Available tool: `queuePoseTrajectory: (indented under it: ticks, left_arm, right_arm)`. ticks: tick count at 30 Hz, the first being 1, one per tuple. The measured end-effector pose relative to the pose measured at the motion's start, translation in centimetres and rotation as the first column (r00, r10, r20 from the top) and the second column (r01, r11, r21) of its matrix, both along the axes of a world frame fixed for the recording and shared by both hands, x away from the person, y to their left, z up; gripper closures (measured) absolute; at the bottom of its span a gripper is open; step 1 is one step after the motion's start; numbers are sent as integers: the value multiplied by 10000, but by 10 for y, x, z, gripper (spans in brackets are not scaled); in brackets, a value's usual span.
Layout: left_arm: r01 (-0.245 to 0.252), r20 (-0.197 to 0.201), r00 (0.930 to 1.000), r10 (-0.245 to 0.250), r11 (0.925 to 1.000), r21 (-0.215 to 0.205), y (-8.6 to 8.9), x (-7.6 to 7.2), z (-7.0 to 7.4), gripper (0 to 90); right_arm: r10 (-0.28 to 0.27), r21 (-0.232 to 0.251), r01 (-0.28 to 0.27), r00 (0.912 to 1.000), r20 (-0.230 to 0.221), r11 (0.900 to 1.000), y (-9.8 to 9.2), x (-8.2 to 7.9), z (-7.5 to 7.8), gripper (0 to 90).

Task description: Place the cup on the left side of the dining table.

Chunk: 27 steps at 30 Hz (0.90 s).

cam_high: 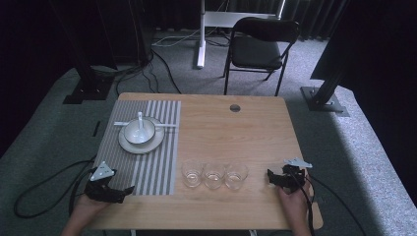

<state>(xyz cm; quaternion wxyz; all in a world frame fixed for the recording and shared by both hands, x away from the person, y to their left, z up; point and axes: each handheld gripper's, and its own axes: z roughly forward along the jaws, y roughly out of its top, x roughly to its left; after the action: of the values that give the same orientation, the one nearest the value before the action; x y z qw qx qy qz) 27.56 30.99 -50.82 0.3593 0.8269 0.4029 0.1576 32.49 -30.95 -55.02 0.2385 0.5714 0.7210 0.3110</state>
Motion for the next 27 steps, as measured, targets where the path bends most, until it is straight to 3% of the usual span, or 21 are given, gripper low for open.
queuePoseTrajectory:
  ticks: [8, 27]
  left_arm:
    - [412, 110, 9991, -411, 9991, -124, -15, 5, 8, 15]
    - [1517, 156, 9883, -1516, 9884, -77, -56, 21, 26, 15]
  right_arm:
    - [-1, 2, 1, 10000, 0, 10000, 0, 0, 0, 122]
    - [-2, 3, 2, 10000, -1, 10000, 0, 0, 0, 122]
